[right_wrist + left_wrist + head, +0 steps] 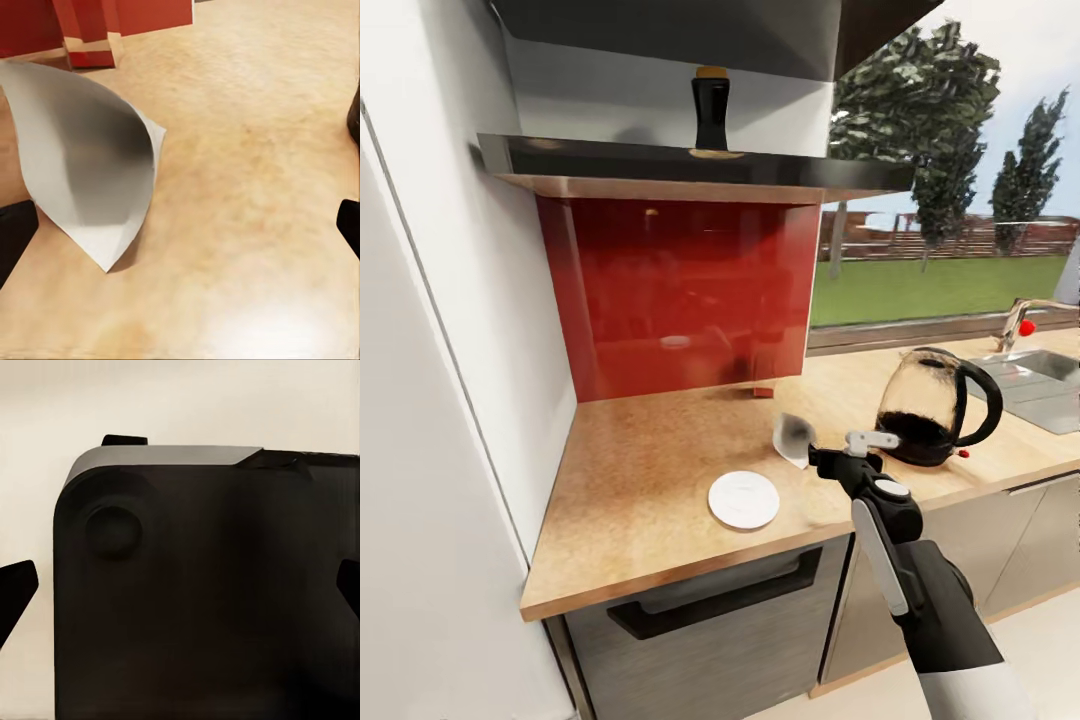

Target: Set up a coffee station on the kitchen countertop: keep the coffee maker on the countertop, move the bottle of coffee from the kitchen shelf to the counter next to the coffee maker, place a paper coffee filter on top of the coffee maker, put the saucer next to the coffee maker with the coffee cup on the saucer, and place the electric kettle next to the coffee maker.

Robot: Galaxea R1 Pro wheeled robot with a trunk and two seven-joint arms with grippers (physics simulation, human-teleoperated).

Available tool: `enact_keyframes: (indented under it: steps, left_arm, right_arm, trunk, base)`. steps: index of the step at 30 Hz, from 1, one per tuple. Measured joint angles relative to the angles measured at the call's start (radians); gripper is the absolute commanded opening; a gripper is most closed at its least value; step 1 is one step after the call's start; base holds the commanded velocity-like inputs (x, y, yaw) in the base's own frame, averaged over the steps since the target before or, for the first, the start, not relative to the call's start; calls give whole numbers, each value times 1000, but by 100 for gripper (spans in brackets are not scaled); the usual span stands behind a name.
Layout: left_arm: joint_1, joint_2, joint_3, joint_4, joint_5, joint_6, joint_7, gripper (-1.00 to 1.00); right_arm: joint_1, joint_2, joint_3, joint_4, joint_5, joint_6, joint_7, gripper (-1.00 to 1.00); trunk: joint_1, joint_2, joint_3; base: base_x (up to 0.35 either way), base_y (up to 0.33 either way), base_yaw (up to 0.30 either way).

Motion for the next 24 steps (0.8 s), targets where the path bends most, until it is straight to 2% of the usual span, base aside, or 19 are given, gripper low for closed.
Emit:
enact_keyframes:
  steps: [19, 24]
  left_arm:
    - [0, 0, 0, 0, 0, 0, 0, 100]
    - [3, 6, 0, 0, 0, 0, -1, 100]
  right_arm:
    - [0, 0, 0, 4, 1, 0, 0, 100]
    - [12, -6, 4, 32, 1, -13, 4, 100]
  trunk:
    - [0, 0, 0]
    - [0, 0, 0]
  base:
    - [2, 0, 0]
    - [13, 0, 0]
